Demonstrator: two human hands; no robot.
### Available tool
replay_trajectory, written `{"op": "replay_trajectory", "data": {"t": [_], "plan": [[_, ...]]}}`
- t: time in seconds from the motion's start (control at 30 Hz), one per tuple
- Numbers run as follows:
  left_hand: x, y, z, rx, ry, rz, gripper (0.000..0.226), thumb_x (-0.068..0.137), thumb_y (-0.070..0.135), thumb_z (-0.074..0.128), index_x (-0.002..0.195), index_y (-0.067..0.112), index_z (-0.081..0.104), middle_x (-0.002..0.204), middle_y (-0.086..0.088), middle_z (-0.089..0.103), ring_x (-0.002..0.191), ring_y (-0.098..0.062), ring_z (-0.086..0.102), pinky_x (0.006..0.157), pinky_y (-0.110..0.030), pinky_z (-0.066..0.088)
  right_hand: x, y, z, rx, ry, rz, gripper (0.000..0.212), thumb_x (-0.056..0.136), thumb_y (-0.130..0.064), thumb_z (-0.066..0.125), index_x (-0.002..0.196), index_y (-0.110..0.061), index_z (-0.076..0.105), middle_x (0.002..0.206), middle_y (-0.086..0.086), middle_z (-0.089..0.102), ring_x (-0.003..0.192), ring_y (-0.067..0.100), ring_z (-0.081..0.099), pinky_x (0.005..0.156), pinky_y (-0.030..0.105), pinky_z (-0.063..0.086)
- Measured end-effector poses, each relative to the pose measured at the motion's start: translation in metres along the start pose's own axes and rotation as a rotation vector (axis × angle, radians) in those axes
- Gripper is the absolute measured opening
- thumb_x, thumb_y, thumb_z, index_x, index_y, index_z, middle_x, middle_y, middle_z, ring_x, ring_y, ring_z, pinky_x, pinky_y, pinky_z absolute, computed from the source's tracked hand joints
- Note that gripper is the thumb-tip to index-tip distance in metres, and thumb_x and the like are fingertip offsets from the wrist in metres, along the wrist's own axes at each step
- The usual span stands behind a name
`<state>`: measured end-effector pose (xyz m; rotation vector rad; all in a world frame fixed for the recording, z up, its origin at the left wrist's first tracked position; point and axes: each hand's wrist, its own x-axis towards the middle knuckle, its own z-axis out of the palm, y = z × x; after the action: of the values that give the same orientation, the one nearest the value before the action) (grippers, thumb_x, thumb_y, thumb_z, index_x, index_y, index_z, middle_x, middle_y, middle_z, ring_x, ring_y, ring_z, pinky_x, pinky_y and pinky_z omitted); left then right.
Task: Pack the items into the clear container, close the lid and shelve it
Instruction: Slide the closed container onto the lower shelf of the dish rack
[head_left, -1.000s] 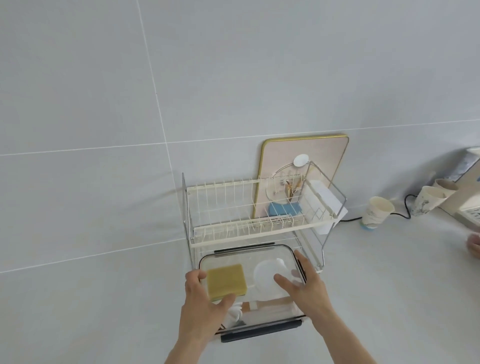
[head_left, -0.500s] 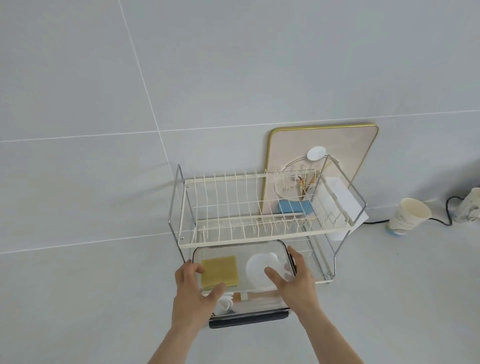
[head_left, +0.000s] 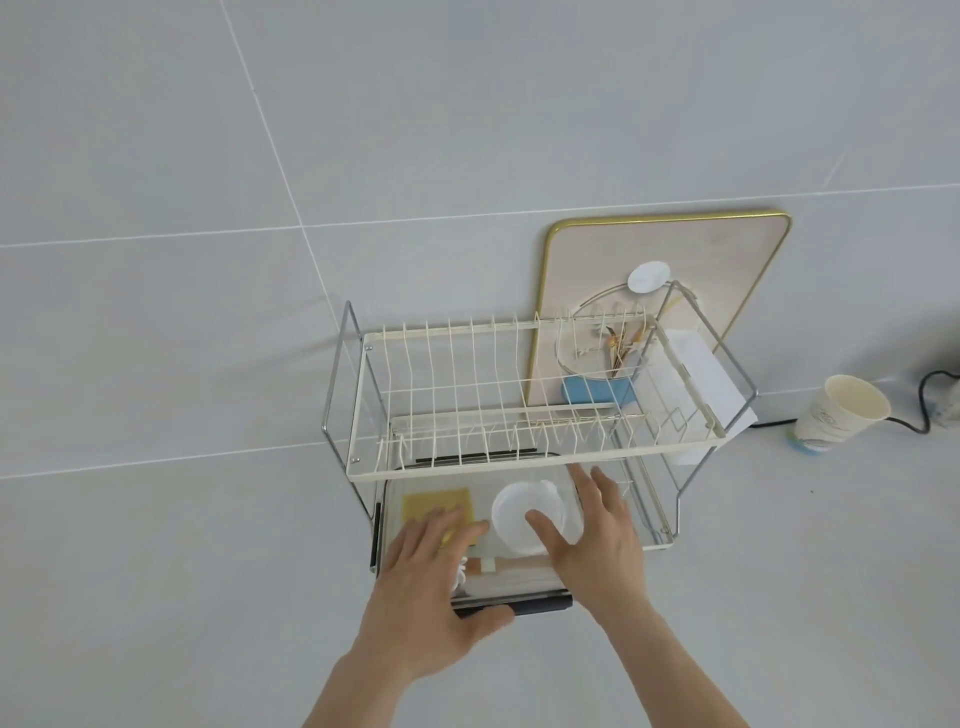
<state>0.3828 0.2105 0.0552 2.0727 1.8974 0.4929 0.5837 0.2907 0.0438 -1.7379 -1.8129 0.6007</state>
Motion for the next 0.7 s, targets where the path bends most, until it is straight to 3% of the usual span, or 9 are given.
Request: {"op": "replay_trajectory", "data": {"t": [0.07,0.17,0.27,0.4,0.57,0.7], "plan": [[-0.002,-0.005,0.001,0.052,-0.045,0.01,0.083,0.068,0.077,0.052,0.141,0.047,0.027,0.156,0.023,0.016,0.147,-0.007,0.004,0.12,-0.035,0.009,-0.008,-0.002,-0.006,0.0,0.063,-0.237,0.076,0.083,-0.067,0.062,0.146,-0.029,0.042,0.152,0.001,0.044,0.141,0.021,0.039,0.109,0.038,0.04],[-0.001,-0.009,0.001,0.057,-0.053,0.017,0.083,0.072,0.08,0.048,0.144,0.046,0.026,0.156,0.025,0.009,0.147,-0.004,-0.003,0.12,-0.033,0.001,-0.024,0.002,-0.005,-0.064,-0.159,-0.477,0.087,0.078,-0.081,0.055,0.15,-0.036,0.036,0.16,-0.004,0.033,0.152,0.016,0.019,0.122,0.041,0.022],[0.004,-0.013,0.003,0.091,-0.064,0.021,0.083,0.076,0.077,0.049,0.147,0.045,0.021,0.158,0.023,0.005,0.147,-0.004,-0.008,0.12,-0.033,-0.003,-0.024,0.005,0.001,-0.277,-0.335,-0.524,0.099,0.067,-0.093,0.049,0.151,-0.043,0.03,0.166,-0.006,0.014,0.154,0.016,0.0,0.125,0.046,0.009],[0.015,-0.016,0.002,0.151,-0.082,-0.011,0.08,0.082,0.073,0.048,0.15,0.045,0.013,0.162,0.016,0.002,0.148,-0.009,-0.011,0.121,-0.039,-0.002,-0.003,0.001,0.007,-0.35,-0.379,-0.525,0.095,0.072,-0.082,0.055,0.153,-0.043,0.024,0.167,-0.006,0.005,0.154,0.018,-0.008,0.125,0.044,0.002],[0.029,-0.02,-0.004,0.177,-0.052,-0.075,0.073,0.085,0.064,0.052,0.148,0.047,0.016,0.155,0.013,0.016,0.144,-0.017,0.009,0.119,-0.042,0.016,0.022,-0.004,0.011,-0.39,-0.354,-0.56,0.084,0.082,-0.067,0.06,0.153,-0.041,0.024,0.164,-0.004,0.02,0.154,0.021,0.005,0.126,0.04,0.003],[0.041,-0.027,-0.007,0.18,-0.048,-0.074,0.061,0.089,0.05,0.056,0.142,0.045,0.026,0.142,0.017,0.032,0.137,-0.018,0.025,0.116,-0.039,0.023,0.037,-0.006,0.019,-0.392,-0.395,-0.553,0.082,0.088,-0.056,0.062,0.155,-0.036,0.02,0.168,-0.003,-0.003,0.153,0.021,-0.013,0.125,0.038,0.002]]}}
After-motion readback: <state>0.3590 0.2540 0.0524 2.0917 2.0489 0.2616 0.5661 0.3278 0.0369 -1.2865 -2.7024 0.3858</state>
